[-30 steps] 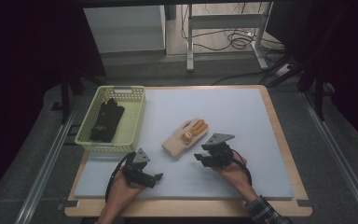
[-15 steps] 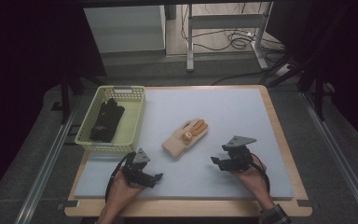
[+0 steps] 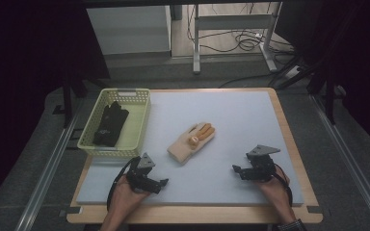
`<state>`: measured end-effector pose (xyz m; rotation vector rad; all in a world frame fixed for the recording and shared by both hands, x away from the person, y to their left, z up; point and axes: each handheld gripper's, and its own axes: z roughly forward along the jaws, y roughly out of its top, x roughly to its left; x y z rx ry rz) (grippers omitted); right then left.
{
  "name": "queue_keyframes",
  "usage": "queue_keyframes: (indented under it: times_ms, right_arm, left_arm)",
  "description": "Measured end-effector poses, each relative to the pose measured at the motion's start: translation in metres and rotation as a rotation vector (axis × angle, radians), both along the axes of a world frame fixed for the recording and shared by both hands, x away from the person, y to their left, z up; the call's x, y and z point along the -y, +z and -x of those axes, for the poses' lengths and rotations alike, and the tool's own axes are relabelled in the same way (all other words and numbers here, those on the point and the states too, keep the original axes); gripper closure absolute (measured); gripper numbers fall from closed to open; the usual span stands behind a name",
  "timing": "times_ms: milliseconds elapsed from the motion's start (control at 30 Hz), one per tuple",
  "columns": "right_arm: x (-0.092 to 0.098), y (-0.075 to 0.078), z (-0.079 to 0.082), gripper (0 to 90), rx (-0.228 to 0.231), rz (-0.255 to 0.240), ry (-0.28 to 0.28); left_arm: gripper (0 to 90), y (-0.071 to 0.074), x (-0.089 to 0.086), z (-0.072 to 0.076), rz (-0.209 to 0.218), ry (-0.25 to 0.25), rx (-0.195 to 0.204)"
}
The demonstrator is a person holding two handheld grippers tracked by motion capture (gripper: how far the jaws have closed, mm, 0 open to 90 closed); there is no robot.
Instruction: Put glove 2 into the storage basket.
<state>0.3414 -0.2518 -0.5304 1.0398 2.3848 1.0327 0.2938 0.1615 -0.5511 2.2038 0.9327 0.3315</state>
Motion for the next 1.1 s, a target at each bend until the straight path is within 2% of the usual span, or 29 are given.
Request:
queue_keyframes:
  times_ms: [167,533,667,867,1100]
  right_arm:
    - [-0.002,-0.001,0.001,18.5,0.012,0.035,-0.004]
    - [-0.002,-0.002,0.002,18.0,0.014,0.029,-0.013]
    - [-0.002,-0.002,0.002,18.0,0.014,0.029,-0.013]
    - [-0.002,-0.002,0.002,18.0,0.014,0.030,-0.013]
    - [-0.002,-0.002,0.002,18.0,0.015,0.030,-0.013]
  left_arm:
    - [2.5,0.000,0.000,0.000,0.001,0.000,0.000]
    - [4.0,0.004,0.002,-0.002,-0.006,0.024,-0.023]
    - [3.4,0.009,0.005,-0.009,-0.002,0.032,-0.020]
    - [1.7,0.016,0.012,-0.018,0.012,0.028,-0.036]
    - [0.0,0.028,0.030,-0.035,0.018,0.003,-0.059]
